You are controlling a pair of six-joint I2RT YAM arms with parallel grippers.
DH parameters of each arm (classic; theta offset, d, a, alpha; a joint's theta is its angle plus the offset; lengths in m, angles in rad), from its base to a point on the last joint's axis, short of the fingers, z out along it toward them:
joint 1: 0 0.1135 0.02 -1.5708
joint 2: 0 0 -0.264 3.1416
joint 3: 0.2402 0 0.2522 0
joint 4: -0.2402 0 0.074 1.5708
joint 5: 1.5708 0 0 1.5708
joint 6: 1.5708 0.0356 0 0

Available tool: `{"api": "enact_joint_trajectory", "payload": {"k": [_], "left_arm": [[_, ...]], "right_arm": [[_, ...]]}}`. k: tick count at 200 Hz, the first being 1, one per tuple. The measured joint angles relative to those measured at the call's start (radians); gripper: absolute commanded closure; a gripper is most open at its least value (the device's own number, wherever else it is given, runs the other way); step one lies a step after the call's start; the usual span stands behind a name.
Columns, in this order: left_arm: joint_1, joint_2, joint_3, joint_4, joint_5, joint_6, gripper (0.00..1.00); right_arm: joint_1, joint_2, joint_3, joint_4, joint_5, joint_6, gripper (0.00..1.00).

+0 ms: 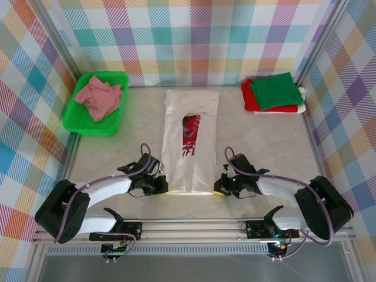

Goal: Fold and stack the t-shirts

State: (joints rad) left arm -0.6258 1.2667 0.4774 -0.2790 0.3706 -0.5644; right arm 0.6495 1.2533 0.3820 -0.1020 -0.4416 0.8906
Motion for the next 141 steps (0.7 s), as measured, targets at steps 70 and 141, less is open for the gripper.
{"api": "enact_joint_trajectory", "payload": {"k": [70,141], "left_arm": [[-0.199,-0.281,-0.097,-0.066,-0.044,-0.182,1.0],[-0.191,-0.235,0.072,-0.142,-0.077,-0.159,1.0]], "right_arm": [[0.051,-0.355,-0.095,-0.193,0.065,0.024,1.0],[0.04,-0.31,0.055,-0.261,0.158,0.036,1.0]]}}
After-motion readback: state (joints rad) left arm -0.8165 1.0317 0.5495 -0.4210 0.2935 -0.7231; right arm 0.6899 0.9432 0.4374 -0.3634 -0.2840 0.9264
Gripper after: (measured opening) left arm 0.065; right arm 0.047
